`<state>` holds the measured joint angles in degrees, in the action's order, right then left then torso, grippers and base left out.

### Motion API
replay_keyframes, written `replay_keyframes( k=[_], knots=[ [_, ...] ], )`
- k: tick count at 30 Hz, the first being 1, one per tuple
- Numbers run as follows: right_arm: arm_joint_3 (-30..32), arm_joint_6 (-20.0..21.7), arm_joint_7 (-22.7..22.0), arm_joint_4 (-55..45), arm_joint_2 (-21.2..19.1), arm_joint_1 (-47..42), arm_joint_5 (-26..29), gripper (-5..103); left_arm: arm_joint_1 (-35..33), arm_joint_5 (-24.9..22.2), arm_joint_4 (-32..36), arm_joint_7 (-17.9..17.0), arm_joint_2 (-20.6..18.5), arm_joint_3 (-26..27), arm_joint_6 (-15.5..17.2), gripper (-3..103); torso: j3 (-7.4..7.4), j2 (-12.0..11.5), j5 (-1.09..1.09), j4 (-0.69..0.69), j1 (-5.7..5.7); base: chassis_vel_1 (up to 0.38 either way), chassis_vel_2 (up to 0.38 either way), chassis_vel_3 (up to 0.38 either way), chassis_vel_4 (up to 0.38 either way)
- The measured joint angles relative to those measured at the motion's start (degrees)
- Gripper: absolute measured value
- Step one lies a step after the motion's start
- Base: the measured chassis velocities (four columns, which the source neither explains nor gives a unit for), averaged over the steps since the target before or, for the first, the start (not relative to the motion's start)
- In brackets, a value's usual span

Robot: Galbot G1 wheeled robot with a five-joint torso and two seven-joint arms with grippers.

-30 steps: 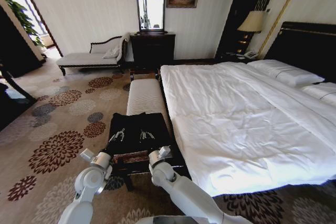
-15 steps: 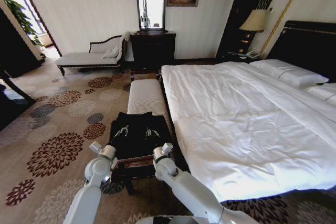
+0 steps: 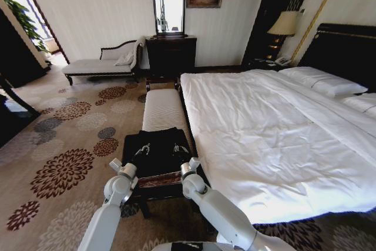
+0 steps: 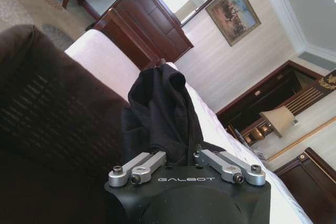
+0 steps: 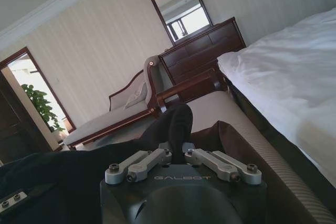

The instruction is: Fold the clothes on the bed and place them into the basket.

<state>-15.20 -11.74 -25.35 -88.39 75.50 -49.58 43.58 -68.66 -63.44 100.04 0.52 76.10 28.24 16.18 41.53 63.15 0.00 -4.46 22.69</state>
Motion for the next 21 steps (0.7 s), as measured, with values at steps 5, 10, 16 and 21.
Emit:
replay_keyframes(
  k=[5, 10, 16, 21],
  knots=[
    [-0.2, -0.3, 1.4, 2.1, 0.5, 1.0, 0.7, 5, 0.8, 0.0, -1.1, -0.1, 0.8, -0.3, 0.0, 9, 0.0, 0.0, 0.01, -0.01, 0.01, 0.0, 0.0, 0.0, 0.0],
    [-1.2, -0.7, 2.2, 4.9, 1.7, 3.5, 1.2, 5, 1.4, 0.2, -2.0, -0.1, 0.9, -0.3, 0.0, 9, 0.0, 0.0, 0.01, 0.01, 0.01, 0.0, 0.0, 0.0, 0.0],
    [-2.6, -0.7, 2.2, 6.8, 2.1, 6.4, 2.0, 5, 2.4, 0.5, -3.0, -1.0, 1.3, -0.5, -0.1, 9, 0.0, 0.0, 0.01, 0.0, 0.01, 0.0, 0.0, 0.0, 0.0],
    [-3.0, -0.6, 1.7, 7.0, 2.0, 7.0, 2.3, 5, 2.5, 1.1, -3.1, -2.1, 1.1, -0.6, -0.2, 10, 0.0, 0.0, 0.0, 0.0, 0.01, 0.0, 0.0, 0.0, 0.0]
  ],
)
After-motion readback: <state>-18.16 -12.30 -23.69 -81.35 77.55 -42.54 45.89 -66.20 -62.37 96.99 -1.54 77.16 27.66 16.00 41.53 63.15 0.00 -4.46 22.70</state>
